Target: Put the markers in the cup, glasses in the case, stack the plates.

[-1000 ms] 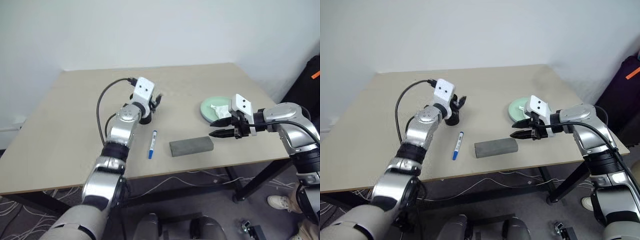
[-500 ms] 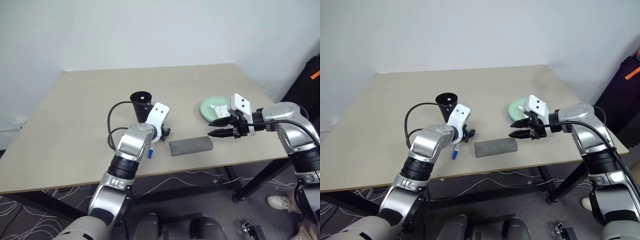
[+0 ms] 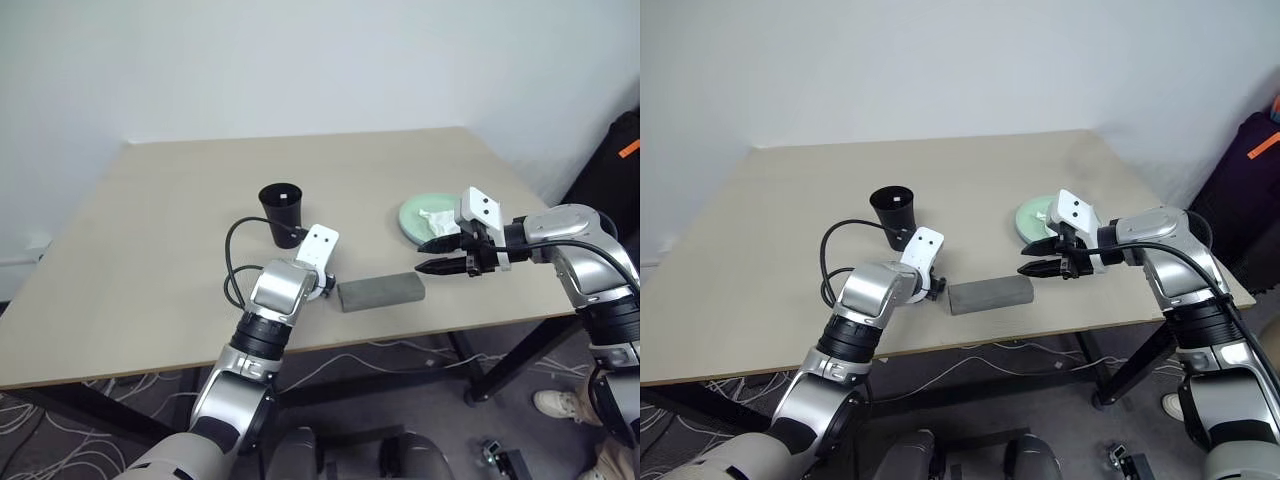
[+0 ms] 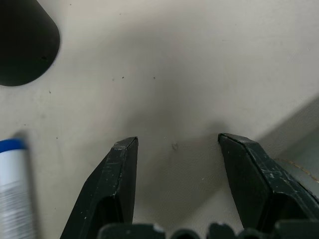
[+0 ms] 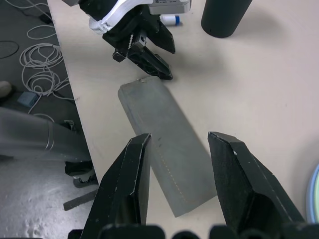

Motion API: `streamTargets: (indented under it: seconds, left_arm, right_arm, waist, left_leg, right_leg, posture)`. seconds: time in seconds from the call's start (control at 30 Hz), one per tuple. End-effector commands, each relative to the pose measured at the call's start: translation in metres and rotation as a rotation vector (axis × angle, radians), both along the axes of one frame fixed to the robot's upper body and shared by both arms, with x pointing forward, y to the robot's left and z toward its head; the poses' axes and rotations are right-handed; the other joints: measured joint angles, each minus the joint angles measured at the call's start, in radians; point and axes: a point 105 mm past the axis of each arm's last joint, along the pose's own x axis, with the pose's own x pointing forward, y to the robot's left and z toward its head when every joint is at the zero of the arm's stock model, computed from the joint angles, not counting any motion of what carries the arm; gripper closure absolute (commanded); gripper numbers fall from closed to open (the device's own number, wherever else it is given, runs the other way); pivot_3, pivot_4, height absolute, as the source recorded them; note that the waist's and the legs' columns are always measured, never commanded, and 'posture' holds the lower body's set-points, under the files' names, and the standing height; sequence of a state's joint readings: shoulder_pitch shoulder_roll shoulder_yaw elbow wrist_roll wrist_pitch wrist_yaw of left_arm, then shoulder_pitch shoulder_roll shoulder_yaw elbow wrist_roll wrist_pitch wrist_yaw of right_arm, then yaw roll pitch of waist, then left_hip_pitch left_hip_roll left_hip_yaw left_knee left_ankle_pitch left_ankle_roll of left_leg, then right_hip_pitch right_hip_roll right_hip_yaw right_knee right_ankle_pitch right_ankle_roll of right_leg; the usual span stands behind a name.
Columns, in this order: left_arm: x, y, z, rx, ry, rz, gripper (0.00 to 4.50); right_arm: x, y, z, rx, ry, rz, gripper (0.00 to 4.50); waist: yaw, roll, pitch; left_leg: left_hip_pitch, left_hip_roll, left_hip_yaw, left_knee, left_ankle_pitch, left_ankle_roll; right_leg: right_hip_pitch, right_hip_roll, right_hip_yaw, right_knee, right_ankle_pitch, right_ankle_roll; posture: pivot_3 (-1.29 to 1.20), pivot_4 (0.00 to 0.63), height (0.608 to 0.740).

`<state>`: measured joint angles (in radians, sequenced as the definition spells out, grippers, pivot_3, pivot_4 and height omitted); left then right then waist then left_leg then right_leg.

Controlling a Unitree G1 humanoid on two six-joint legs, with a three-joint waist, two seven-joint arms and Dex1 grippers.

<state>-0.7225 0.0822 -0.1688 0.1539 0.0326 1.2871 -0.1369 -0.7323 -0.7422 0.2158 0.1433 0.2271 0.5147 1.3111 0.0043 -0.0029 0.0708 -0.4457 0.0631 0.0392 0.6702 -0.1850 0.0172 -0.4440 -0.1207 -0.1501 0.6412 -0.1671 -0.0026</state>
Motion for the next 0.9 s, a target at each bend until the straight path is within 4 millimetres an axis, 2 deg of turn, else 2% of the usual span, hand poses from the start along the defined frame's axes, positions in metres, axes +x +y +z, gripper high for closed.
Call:
streamTargets:
  seconds: [0.03,0.13,0.17,0.23,0.33,0.47,0.63,0.8,0.9]
  left_arm:
    - [0.015,0.005,0.032,0.003,-0.114,0.027,1.85]
    - [0.018,0.009,0.046,-0.027,-0.142,0.021,1.85]
    - [0.016,0.006,0.049,-0.091,-0.133,-0.016,1.85]
    - [0.011,0.012,0.049,-0.087,-0.119,-0.043,1.85]
    - [0.002,0.03,0.048,-0.025,-0.091,-0.027,1.3]
    - [-0.01,0.049,0.053,0.011,-0.058,-0.013,0.01]
    - [-0.018,0.067,0.062,0.016,-0.059,0.015,0.01]
    - [-0.024,0.119,0.055,0.053,-0.045,0.144,0.01]
    - [-0.029,0.14,0.044,0.056,-0.025,0.201,0.01]
  right_arm:
    - [0.0,0.001,0.014,0.004,-0.051,0.007,2.55]
    - [0.0,0.001,0.014,0.004,-0.052,0.006,2.55]
    - [0.0,0.001,0.014,0.004,-0.053,0.006,2.55]
    - [0.0,0.002,0.014,0.005,-0.054,0.007,2.55]
    - [-0.001,0.004,0.014,0.007,-0.053,0.012,2.55]
    - [-0.001,0.005,0.014,0.008,-0.054,0.016,2.55]
    - [0.0,0.006,0.014,0.01,-0.054,0.018,2.55]
    - [0.001,0.006,0.013,0.01,-0.055,0.02,2.55]
    - [0.002,0.006,0.013,0.011,-0.054,0.024,2.55]
  waist:
    - [0.0,0.0,0.0]
    - [0.0,0.0,0.0]
    - [-0.001,0.0,0.0]
    - [-0.001,0.0,0.0]
    - [-0.001,0.0,0.0]
    - [0.0,0.0,0.0]
    - [0.0,0.0,0.0]
    - [-0.005,0.0,0.001]
    - [-0.005,0.0,0.001]
  left_leg:
    - [0.0,0.0,0.0,0.0,0.0,0.0]
    - [0.0,0.0,0.0,0.0,0.0,0.0]
    - [0.0,0.0,0.0,0.0,0.0,0.0]
    - [0.0,0.0,0.0,0.0,0.0,0.0]
    - [0.0,0.0,0.0,-0.001,0.0,0.0]
    - [0.0,0.0,0.0,-0.002,0.0,-0.001]
    - [0.0,-0.001,0.0,-0.002,0.0,-0.001]
    - [0.001,-0.001,0.0,-0.002,0.0,-0.001]
    - [0.002,-0.001,-0.002,-0.003,-0.001,-0.001]
  right_leg:
    - [0.0,0.0,0.0,0.0,0.0,0.0]
    - [0.0,0.0,0.0,0.0,0.0,0.0]
    - [0.0,0.0,0.0,0.0,0.0,0.0]
    - [-0.001,0.0,0.0,0.0,0.0,0.0]
    - [-0.001,0.0,0.0,0.0,0.0,0.0]
    - [-0.002,0.001,0.001,0.0,0.0,0.001]
    - [-0.001,0.0,0.001,-0.001,0.0,0.0]
    - [-0.002,0.0,0.001,-0.001,0.0,0.0]
    - [-0.002,0.0,0.0,0.0,0.0,0.0]
  posture:
    - [0.0,0.0,0.716]
    - [0.0,0.0,0.716]
    - [0.0,0.0,0.716]
    - [0.0,0.0,0.716]
    - [0.0,0.0,0.716]
    - [0.0,0.0,0.716]
    - [0.0,0.0,0.716]
    - [0.0,0.0,0.716]
    - [0.0,0.0,0.716]
